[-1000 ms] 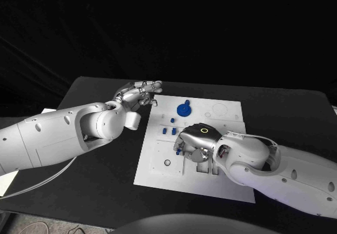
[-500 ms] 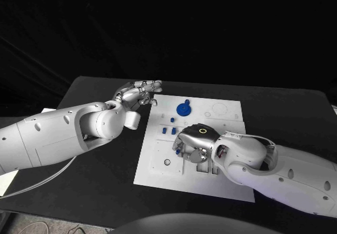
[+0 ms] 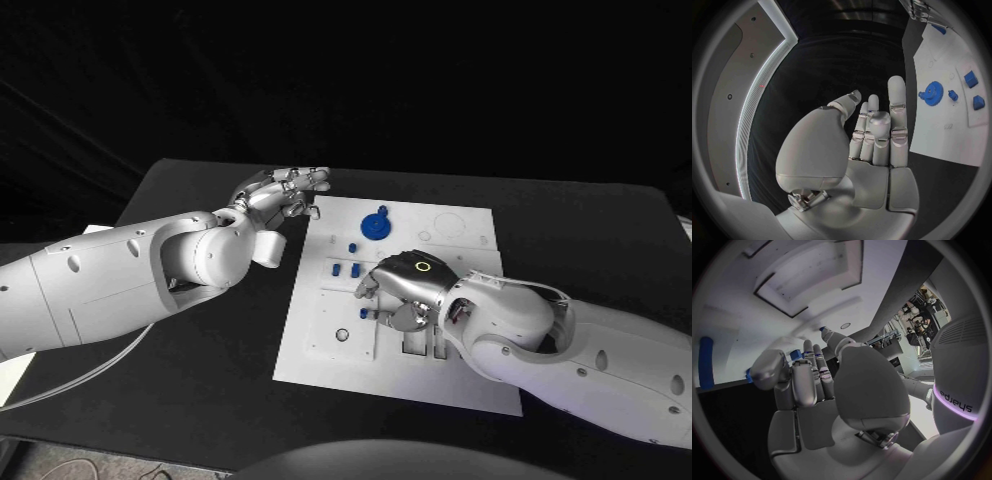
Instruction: Assemble the parts on the task board
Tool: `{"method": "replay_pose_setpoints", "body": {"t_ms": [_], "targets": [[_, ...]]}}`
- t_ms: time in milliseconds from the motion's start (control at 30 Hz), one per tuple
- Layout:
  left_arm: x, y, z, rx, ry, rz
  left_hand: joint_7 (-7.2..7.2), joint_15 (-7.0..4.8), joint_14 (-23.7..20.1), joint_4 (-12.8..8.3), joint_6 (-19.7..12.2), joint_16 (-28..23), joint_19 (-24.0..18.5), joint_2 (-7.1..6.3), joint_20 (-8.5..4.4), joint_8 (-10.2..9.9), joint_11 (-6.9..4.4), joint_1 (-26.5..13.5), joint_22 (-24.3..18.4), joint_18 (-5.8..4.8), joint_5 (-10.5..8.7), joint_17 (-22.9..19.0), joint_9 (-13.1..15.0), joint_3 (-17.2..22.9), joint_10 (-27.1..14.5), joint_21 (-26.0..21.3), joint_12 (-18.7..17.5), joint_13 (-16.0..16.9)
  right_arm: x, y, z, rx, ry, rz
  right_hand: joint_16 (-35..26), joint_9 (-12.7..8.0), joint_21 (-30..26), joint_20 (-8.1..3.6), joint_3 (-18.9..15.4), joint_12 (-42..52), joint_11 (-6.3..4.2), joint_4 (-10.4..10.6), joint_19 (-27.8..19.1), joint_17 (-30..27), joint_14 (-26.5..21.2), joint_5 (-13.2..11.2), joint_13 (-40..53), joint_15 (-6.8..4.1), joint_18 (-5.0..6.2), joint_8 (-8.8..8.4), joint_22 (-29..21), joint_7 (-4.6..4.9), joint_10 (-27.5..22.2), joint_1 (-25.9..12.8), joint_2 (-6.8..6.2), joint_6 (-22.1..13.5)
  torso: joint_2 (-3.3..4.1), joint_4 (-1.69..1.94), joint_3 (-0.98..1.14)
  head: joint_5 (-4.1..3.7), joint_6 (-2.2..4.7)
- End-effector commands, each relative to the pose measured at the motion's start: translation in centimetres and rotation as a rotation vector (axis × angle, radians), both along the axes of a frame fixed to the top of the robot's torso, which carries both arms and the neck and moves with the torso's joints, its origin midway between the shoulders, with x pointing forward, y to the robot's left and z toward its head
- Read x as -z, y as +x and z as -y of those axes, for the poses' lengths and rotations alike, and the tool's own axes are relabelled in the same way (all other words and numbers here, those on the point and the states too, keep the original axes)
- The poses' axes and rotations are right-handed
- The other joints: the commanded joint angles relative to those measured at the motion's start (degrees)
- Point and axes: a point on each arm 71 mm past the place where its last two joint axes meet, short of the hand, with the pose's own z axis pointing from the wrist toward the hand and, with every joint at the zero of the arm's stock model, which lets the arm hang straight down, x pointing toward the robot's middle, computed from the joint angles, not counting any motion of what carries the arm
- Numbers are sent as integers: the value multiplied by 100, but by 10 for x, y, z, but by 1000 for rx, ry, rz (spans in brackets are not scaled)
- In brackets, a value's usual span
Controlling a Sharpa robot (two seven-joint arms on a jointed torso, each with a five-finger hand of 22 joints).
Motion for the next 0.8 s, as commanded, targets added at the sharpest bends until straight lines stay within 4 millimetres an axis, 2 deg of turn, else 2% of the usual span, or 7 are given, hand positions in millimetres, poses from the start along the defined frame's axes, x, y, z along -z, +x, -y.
{"method": "replay_pose_setpoints", "body": {"t_ms": [33,233,333,433,533,667,800], "targets": [[-1,0,1,15,-9,4,-18,11,-17,13,-43,-34,-21,-21,25,39,-5,-33,-10,50,17,-3,-9,-41,-41,-36,29,10,-8,-3,5,11,46,46,-19,15,-32,-4,-50,53,-16,-3,-17,-9,221,49,13,8,104,21,0,-21,-2,10,46,19,0,5,-2,-37,22],[-1,0,0,13,-7,3,-18,11,-17,14,-44,-34,-21,-21,25,39,-5,-34,-10,50,17,-3,-9,-41,-41,-36,29,10,-32,-1,33,60,53,56,-17,23,-32,-17,-95,144,-41,3,4,-15,229,62,19,-9,102,26,5,-42,80,20,53,63,-3,-5,-9,-150,88],[-1,-1,-1,13,-7,3,-18,12,-18,14,-44,-34,-22,-21,25,40,-5,-34,-10,50,17,-5,-8,-43,-43,-37,32,11,-46,8,53,112,23,65,-48,18,-65,-25,-231,134,-47,25,3,-58,225,29,-2,-14,107,10,-36,-65,-27,-14,-24,50,-5,-19,-10,-211,119],[-1,-1,-1,14,-8,3,-18,12,-18,14,-44,-34,-22,-21,25,40,-5,-34,-10,50,17,-5,-8,-43,-43,-37,32,11,-57,17,73,160,-13,78,-83,8,-114,-5,-567,12,2,77,-4,-106,219,86,-10,26,109,1,-96,-114,-381,13,-77,-16,-9,-34,-16,-252,147],[-1,-1,0,16,-8,3,-18,12,-18,14,-44,-34,-22,-21,25,40,-5,-34,-10,50,17,-5,-8,-43,-43,-37,32,11,-62,24,89,195,-56,85,-69,5,-127,53,-1242,-13,72,236,25,-113,230,191,11,76,110,-2,-109,-159,-624,291,0,-70,-11,-37,-10,-279,174],[-1,-1,0,17,-7,4,-20,12,-20,10,-45,-36,-22,-20,26,43,-7,-29,-11,51,18,-11,-7,-44,-45,-38,40,13,-63,29,102,219,-114,81,-51,3,-123,58,-1562,64,58,404,46,-116,234,209,6,74,108,-3,-105,-228,-578,484,15,-116,-1,-24,-1,-314,189],[-1,-1,-1,17,-6,4,-20,12,-20,10,-45,-36,-22,-20,26,43,-7,-29,-11,51,18,-11,-7,-44,-45,-38,40,13,-60,30,108,225,-153,71,-52,4,-128,50,-1652,115,44,467,50,-127,233,203,9,58,110,-2,-115,-245,-506,538,25,-123,-5,-31,-8,-312,188]]}}
